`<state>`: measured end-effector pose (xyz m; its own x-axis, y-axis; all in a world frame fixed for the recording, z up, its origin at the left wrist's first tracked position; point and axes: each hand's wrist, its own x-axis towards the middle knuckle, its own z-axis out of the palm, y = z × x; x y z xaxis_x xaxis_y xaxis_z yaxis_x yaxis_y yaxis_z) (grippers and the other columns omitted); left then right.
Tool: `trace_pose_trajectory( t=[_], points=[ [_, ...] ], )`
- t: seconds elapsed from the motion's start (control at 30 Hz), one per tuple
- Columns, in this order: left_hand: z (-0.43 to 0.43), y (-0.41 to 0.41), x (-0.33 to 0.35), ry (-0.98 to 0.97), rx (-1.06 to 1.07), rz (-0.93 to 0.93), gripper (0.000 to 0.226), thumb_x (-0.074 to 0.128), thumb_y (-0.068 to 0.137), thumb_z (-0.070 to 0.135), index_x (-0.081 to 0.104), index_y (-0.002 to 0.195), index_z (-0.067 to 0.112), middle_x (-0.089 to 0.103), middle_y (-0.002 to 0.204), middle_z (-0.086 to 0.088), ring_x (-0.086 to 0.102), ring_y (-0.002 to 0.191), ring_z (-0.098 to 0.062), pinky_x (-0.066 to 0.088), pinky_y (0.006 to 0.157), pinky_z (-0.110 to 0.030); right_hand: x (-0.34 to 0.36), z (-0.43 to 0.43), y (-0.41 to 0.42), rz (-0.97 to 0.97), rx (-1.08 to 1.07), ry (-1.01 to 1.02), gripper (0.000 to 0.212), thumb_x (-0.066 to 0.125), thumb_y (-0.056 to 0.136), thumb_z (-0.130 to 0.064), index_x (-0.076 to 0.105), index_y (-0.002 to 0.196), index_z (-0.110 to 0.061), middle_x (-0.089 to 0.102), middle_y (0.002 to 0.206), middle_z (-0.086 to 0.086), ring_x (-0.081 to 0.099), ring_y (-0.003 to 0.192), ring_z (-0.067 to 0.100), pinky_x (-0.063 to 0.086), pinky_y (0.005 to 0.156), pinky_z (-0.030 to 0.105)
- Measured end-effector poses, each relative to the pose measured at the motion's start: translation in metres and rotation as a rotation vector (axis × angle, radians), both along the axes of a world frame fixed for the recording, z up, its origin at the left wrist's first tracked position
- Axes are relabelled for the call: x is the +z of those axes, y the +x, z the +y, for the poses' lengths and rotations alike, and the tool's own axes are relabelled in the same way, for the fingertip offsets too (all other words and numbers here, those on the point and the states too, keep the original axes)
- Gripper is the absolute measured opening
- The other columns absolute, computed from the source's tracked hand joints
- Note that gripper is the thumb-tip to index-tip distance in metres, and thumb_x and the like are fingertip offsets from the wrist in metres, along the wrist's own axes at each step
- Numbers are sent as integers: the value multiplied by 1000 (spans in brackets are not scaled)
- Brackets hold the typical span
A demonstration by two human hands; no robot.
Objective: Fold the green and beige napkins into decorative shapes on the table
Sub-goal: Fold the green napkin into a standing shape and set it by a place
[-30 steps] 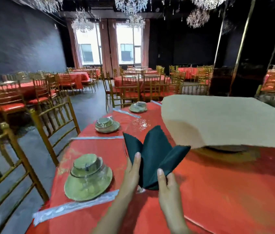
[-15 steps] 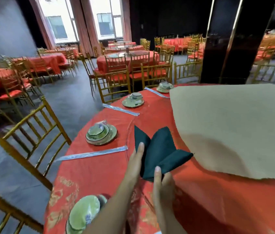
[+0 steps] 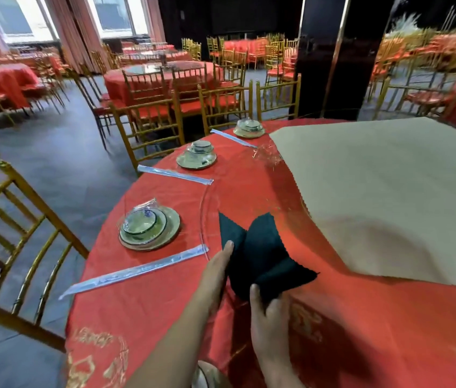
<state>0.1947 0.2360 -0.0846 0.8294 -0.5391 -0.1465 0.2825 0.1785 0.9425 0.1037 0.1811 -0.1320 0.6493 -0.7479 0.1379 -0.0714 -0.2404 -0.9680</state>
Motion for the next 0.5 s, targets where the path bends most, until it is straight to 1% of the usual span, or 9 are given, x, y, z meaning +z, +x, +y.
trace_pose_trajectory(
  t=[0.07, 0.1, 0.17, 0.2, 0.23, 0.3, 0.37, 0.43, 0.5],
  points=[
    [0, 3, -2, 16, -5, -8, 38, 50, 86, 42, 65, 109, 16, 66, 118, -2, 61, 108, -6, 48, 88, -21, 9, -1, -4, 14, 17, -34, 90, 37, 76, -72, 57, 117, 6, 58, 116, 20, 51, 111, 26, 34, 94, 25],
    [-2, 1, 1, 36, -17, -13, 38, 51, 86, 42, 65, 109, 16, 67, 116, -2, 62, 107, -7, 48, 87, -20, 13, -1, -7, 34, 15, -64, 88, 37, 80, -71, 57, 116, 7, 58, 114, 20, 50, 110, 26, 32, 91, 20],
    [-2, 4, -4, 95, -12, -63, 45, 54, 87, 47, 63, 116, 13, 66, 118, -4, 60, 113, -15, 46, 95, -30, 15, -1, -8, 49, 22, -84, 63, 50, 87, -49, 56, 116, 6, 56, 113, 14, 51, 109, 27, 30, 88, 10],
    [-1, 4, -5, 87, -7, -75, 49, 54, 86, 48, 62, 117, 11, 66, 118, -6, 60, 114, -19, 45, 98, -35, 18, 0, -9, 39, 34, -75, 50, 58, 86, -36, 56, 115, 4, 56, 111, 10, 53, 109, 28, 31, 88, 8],
    [1, 4, -4, 56, 1, -53, 50, 56, 83, 48, 62, 115, 10, 66, 117, -8, 60, 113, -21, 45, 99, -37, 19, 0, -9, 28, 36, -79, 46, 63, 84, -32, 57, 114, 2, 56, 110, 8, 54, 107, 28, 33, 88, 10],
    [3, 3, -4, 29, 28, -29, 47, 61, 82, 47, 64, 108, 8, 67, 113, -11, 61, 109, -23, 45, 98, -39, 21, 2, -11, 16, 22, -93, 63, 60, 79, -54, 59, 111, 0, 58, 107, 9, 55, 104, 25, 38, 91, 20],
    [3, 3, -3, 26, 31, -41, 49, 64, 78, 51, 64, 100, 7, 67, 104, -11, 61, 101, -20, 44, 94, -39, 22, 5, -13, 17, -10, -113, 88, 44, 72, -77, 60, 109, 0, 59, 106, 11, 55, 103, 24, 41, 92, 31],
    [4, 3, -3, 35, 59, -75, 63, 68, 68, 64, 59, 96, 8, 58, 96, -10, 53, 95, -20, 41, 89, -39, 21, 6, -14, 29, -38, -100, 97, 41, 67, -83, 59, 112, 0, 59, 108, 14, 54, 105, 27, 43, 94, 40],
    [6, 4, -5, 34, 55, -88, 74, 66, 64, 70, 59, 102, 7, 57, 99, -8, 52, 98, -19, 38, 91, -39, 24, 5, -17, 35, -40, -85, 97, 47, 63, -83, 57, 115, -1, 59, 111, 12, 54, 107, 29, 44, 95, 45]
  ],
)
